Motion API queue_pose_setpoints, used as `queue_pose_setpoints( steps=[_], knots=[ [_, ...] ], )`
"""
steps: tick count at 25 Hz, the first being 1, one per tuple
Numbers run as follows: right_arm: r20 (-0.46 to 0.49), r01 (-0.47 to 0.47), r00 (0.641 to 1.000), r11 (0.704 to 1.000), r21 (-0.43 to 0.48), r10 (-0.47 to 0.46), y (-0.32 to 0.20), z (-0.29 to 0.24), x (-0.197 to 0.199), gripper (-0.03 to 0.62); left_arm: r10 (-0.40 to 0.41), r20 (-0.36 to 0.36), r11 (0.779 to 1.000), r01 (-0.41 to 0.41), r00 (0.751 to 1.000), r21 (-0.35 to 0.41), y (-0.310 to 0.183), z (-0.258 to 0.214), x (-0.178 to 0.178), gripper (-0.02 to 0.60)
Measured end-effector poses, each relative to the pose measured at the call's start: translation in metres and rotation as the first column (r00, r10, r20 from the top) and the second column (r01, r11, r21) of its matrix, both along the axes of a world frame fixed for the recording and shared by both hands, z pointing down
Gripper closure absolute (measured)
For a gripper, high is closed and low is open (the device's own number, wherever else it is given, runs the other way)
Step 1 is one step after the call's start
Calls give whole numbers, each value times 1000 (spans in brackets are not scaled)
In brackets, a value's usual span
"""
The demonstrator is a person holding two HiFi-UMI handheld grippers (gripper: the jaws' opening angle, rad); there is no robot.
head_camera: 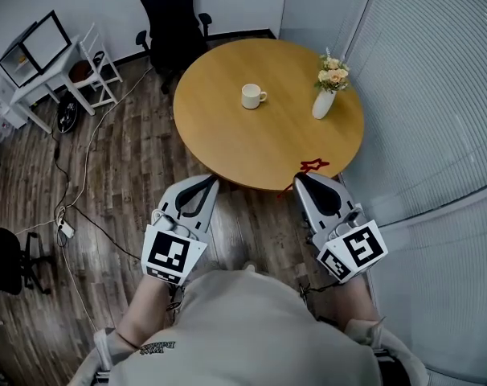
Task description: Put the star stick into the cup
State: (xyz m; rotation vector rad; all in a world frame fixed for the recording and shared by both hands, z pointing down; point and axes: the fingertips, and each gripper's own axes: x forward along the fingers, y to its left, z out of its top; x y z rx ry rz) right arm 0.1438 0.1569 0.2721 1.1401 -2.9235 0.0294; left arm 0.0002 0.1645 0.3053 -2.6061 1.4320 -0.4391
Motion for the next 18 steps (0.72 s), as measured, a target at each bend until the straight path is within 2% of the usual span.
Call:
queue_pose_setpoints(
  steps=[18],
  knots=[
    [15, 36, 999, 999, 4, -36, -1, 3, 1, 559, -19, -1, 1000, 19, 1000, 20, 7, -3, 10, 560]
  ],
)
